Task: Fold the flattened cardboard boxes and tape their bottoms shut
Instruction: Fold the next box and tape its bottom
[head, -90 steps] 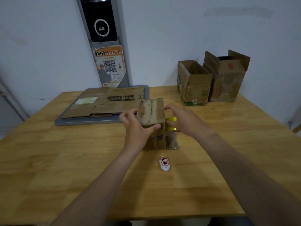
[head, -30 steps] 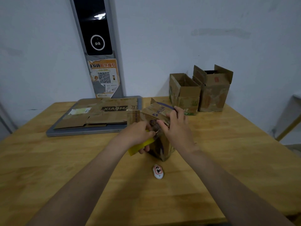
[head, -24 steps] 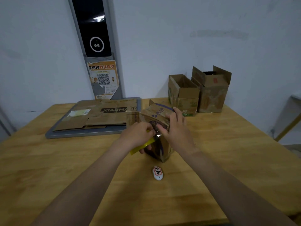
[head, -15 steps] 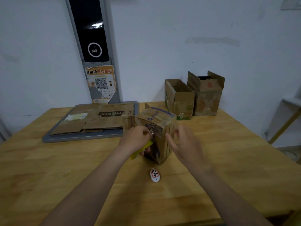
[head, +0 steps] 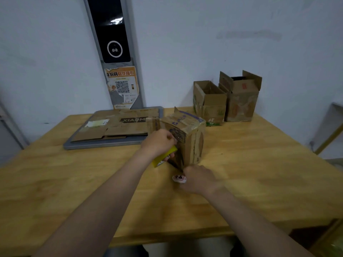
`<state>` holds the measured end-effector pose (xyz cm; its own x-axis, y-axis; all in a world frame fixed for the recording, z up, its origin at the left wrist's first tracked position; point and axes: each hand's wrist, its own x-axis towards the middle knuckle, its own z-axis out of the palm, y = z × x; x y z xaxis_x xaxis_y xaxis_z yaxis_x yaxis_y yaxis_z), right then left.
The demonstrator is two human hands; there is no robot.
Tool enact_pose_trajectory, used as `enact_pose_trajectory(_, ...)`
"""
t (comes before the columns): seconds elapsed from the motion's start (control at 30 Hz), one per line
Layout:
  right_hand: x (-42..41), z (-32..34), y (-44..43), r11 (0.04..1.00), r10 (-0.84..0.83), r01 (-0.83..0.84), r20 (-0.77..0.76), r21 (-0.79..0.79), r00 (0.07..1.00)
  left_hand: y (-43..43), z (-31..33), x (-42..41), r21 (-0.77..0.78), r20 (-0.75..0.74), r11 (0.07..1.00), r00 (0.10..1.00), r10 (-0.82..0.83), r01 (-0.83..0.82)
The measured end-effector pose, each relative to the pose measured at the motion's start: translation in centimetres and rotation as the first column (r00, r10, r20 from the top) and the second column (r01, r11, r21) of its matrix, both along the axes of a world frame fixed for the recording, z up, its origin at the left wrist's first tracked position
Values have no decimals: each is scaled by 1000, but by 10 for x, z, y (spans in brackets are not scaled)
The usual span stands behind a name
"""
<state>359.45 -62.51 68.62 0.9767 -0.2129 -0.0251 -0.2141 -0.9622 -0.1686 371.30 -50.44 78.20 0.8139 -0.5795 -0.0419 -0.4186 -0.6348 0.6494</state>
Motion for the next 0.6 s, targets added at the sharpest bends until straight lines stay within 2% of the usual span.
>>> enact_pose_trajectory(0.2,4,-4,14,987,110,-94,122,-133,986,7,4,-2,1,9,1000,1000,-4,4)
enact_pose_trajectory(0.23,2,-4,12,993,94,-83,148,-85,984,8,5,-1,1,8,1000,1000,-6,6)
enact_pose_trajectory(0.3,-2,-2,3,990,34,-61,204,127,978,9,5,2,16,12,1000,1000,-10,10)
enact_pose_trajectory(0.4,-9,14,-6,866,-104,-82,337,493,936,10,4,7,26,11,1000,1000,-13,13)
enact_pose_trajectory(0.5,-11,36,0,769,-201,-199,526,607,827,10,1,9,58,73,998,997,-38,34)
enact_pose_trajectory(0.6,-9,54,9,715,-235,-283,601,639,764,6,-1,4,65,188,998,982,-21,9)
